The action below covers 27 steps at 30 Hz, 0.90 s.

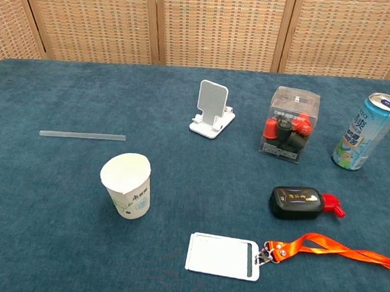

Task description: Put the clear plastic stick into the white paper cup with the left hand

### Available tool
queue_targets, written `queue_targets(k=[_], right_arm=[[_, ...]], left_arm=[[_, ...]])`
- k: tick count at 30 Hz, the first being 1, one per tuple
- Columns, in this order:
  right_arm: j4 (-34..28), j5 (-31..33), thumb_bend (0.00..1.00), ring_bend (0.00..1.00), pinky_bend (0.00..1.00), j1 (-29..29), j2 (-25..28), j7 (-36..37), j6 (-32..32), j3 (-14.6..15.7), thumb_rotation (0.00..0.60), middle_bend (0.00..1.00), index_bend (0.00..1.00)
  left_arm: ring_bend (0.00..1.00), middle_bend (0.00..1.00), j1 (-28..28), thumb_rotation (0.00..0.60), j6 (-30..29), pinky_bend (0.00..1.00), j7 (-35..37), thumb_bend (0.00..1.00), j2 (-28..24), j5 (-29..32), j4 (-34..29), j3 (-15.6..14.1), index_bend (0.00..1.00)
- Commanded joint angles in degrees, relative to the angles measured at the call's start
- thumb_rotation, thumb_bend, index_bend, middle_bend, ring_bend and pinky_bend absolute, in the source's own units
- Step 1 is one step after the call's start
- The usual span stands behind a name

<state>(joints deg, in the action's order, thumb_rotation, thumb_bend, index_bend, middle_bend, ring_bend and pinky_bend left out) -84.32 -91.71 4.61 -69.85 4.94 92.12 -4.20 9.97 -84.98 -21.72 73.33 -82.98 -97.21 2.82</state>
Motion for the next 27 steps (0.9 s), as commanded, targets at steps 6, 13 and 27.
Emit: queue_targets(k=[6,13,27], right_arm=[[-0.06,-0.19,0.08,0.00,0.00,-0.02,0.11,0.37,-0.16,0.20,0.600,0.00,0.04],[-0.05,0.55,0.08,0.00,0.00,-0.05,0.30,0.89,-0.47,-0.08,0.600,0.00,0.05],[0.09,1.98,0.08,0.00,0.00,0.39,0.30,1.44,-2.53,-0.20,0.600,0.00,0.06]], left_arm=[[0.00,0.00,-0.15,0.600,-0.10,0.00,-0.12,0.17,0.12,0.16,-0.01,0.35,0.00],[0.00,0.00,0.23,0.600,0.90,0.00,0.27,0.17,0.32,0.95,0.35,0.88,0.00],[0.00,0.00,7.09,0.600,9.01,0.00,1.53,0.18,1.34,7.81,3.40,7.88,0.18]])
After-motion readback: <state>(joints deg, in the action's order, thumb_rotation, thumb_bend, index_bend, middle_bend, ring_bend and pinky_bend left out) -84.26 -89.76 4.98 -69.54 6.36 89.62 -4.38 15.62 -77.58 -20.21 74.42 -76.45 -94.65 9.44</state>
